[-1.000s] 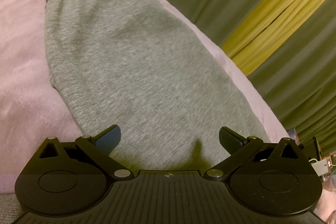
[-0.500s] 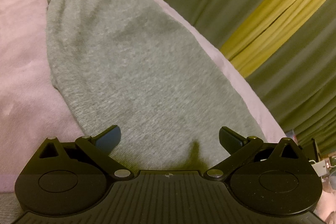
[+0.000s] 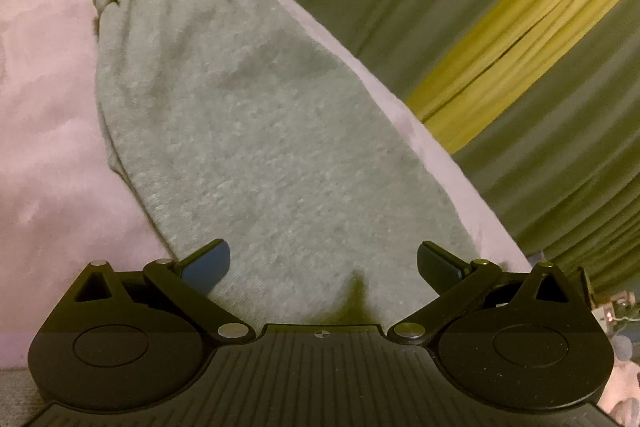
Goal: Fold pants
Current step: 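Grasp the leg hem with the right tool and lift it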
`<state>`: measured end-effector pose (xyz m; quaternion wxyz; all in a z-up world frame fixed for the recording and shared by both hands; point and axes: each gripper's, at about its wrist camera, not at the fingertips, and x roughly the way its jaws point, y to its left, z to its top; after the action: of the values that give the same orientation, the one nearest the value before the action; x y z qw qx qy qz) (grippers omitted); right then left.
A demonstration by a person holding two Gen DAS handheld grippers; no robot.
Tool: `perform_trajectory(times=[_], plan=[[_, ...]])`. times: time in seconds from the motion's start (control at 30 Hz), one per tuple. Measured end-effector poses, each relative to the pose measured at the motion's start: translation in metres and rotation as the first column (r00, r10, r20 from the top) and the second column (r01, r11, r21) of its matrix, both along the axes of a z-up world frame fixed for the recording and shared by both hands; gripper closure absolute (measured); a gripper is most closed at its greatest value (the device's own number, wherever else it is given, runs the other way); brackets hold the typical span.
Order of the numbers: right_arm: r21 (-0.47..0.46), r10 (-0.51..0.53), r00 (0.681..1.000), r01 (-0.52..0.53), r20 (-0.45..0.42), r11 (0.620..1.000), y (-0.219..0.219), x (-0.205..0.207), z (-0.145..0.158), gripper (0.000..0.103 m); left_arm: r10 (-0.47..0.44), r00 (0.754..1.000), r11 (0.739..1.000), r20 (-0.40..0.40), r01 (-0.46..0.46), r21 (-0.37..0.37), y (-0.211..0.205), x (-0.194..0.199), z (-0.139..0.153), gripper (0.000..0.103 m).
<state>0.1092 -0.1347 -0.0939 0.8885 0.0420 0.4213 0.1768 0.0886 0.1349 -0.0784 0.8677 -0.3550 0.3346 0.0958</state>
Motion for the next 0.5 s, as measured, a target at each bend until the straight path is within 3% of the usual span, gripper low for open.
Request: perform_trajectory(times=[0.07, 0.17, 0.33, 0.4, 0.5], plan=[[-0.001, -0.047, 0.998, 0.047, 0.046, 0.999, 0.006, -0.005, -0.004, 0.087, -0.003, 1.0, 1.0, -0.005, 0.003, -0.018, 0.001, 0.003, -0.002, 0.0], [0.049, -0.081, 0.996, 0.079, 0.025, 0.996, -0.002, -0.005, 0.013, 0.087, -0.014, 1.0, 1.0, -0.008, 0.014, -0.028, 0.0, 0.008, -0.006, 0.0], [0.066, -0.061, 0.99, 0.053, 0.128, 0.996, -0.002, -0.029, 0.044, 0.087, -0.024, 1.0, 0.999, -0.005, 0.024, -0.037, -0.001, 0.011, -0.009, 0.0], [0.082, -0.058, 0.992, 0.048, 0.116, 0.995, -0.003, -0.037, 0.042, 0.087, -0.021, 1.0, 0.999, -0.003, 0.021, -0.049, 0.0, 0.01, -0.009, 0.0], [0.029, -0.051, 0.997, 0.049, 0.058, 0.998, 0.005, -0.029, 0.021, 0.087, -0.022, 1.0, 0.999, -0.007, 0.021, -0.043, -0.001, 0.011, -0.009, 0.0]])
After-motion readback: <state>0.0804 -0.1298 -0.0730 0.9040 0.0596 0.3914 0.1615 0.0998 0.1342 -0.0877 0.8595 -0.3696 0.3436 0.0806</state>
